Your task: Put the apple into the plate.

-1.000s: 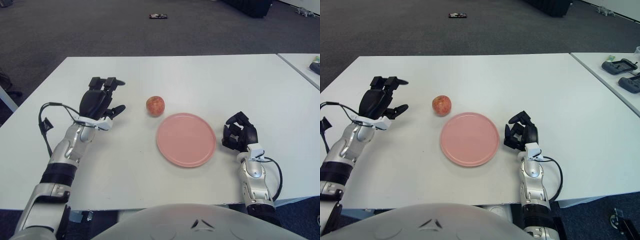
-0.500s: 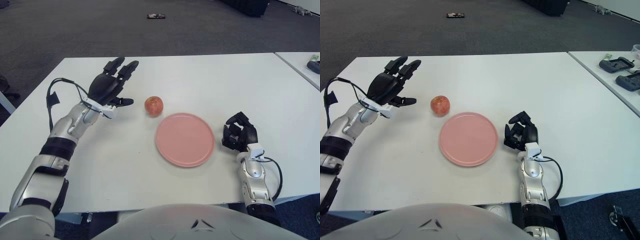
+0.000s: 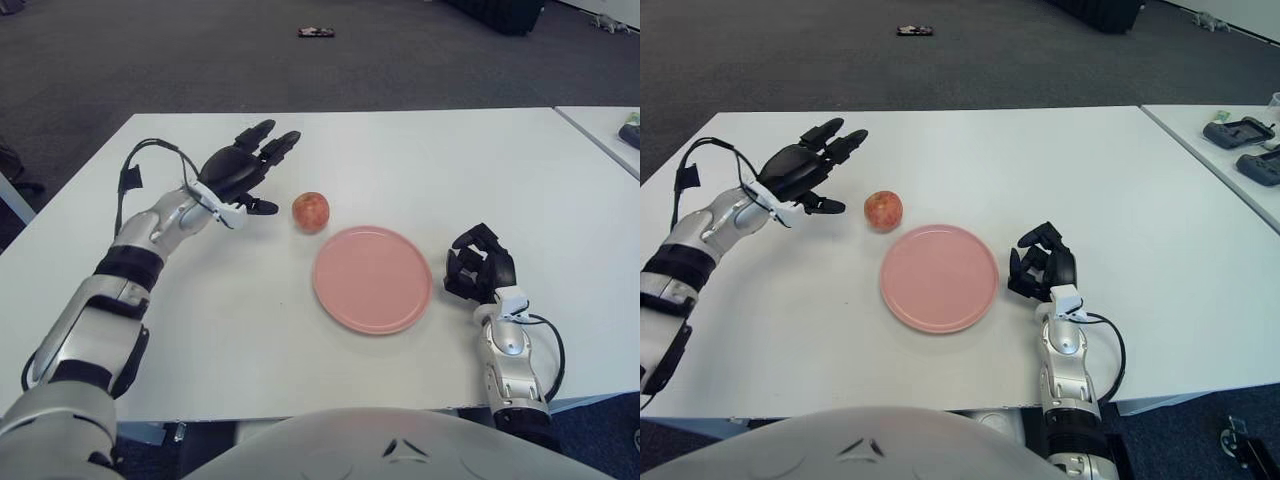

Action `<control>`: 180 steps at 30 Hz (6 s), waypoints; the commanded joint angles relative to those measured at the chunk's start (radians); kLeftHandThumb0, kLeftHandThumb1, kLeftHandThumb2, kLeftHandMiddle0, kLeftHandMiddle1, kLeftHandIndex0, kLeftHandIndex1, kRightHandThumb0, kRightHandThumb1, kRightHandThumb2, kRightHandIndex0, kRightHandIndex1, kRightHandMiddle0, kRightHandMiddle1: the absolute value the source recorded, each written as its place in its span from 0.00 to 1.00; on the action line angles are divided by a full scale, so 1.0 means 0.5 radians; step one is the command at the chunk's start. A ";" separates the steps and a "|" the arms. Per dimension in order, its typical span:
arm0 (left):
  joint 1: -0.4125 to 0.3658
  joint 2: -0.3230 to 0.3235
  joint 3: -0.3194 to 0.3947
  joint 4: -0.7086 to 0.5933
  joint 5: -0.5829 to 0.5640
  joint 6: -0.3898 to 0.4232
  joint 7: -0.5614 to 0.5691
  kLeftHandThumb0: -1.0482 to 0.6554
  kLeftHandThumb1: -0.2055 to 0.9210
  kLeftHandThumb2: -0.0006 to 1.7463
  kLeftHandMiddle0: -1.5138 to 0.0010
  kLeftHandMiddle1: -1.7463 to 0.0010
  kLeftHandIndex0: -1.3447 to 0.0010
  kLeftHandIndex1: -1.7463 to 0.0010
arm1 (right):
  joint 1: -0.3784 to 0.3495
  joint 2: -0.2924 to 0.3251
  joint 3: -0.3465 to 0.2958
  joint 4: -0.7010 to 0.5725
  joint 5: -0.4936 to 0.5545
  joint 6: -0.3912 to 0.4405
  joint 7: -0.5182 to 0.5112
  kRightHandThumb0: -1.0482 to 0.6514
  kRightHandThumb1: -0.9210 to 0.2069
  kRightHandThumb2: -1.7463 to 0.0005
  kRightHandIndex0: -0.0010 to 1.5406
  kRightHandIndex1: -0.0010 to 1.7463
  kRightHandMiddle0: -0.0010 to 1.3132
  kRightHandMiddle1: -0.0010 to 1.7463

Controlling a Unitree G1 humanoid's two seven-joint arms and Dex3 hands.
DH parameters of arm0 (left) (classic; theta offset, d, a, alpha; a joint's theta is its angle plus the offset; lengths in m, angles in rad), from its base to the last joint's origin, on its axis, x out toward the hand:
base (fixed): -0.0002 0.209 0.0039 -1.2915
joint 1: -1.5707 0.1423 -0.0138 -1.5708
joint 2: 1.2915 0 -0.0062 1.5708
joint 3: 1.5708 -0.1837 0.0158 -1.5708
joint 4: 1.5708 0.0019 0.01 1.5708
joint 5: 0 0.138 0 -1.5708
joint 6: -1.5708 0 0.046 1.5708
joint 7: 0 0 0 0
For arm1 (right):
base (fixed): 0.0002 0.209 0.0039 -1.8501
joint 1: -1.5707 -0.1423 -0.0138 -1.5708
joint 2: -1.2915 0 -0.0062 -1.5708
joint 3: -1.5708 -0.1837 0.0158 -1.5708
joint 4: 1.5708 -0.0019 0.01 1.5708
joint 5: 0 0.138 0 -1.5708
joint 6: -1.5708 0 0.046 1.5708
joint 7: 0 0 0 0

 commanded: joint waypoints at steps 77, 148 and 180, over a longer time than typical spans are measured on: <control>-0.659 -0.576 -0.585 0.940 -0.023 0.187 -0.669 0.17 0.39 0.61 0.98 0.98 1.00 1.00 | 0.159 -0.002 -0.017 -0.253 -0.020 0.051 -0.062 0.35 0.49 0.28 0.62 1.00 0.43 1.00; -0.593 -0.687 -0.616 1.154 -0.117 0.506 -0.859 0.30 0.33 0.74 0.82 0.01 0.80 0.00 | 0.260 0.028 -0.043 -0.430 -0.005 0.060 -0.078 0.35 0.47 0.29 0.60 1.00 0.42 1.00; -0.553 -0.718 -0.461 1.166 -0.275 0.640 -0.867 0.61 0.09 1.00 0.36 0.08 0.47 0.00 | 0.261 0.019 -0.066 -0.454 0.020 0.065 -0.059 0.35 0.46 0.30 0.59 1.00 0.41 1.00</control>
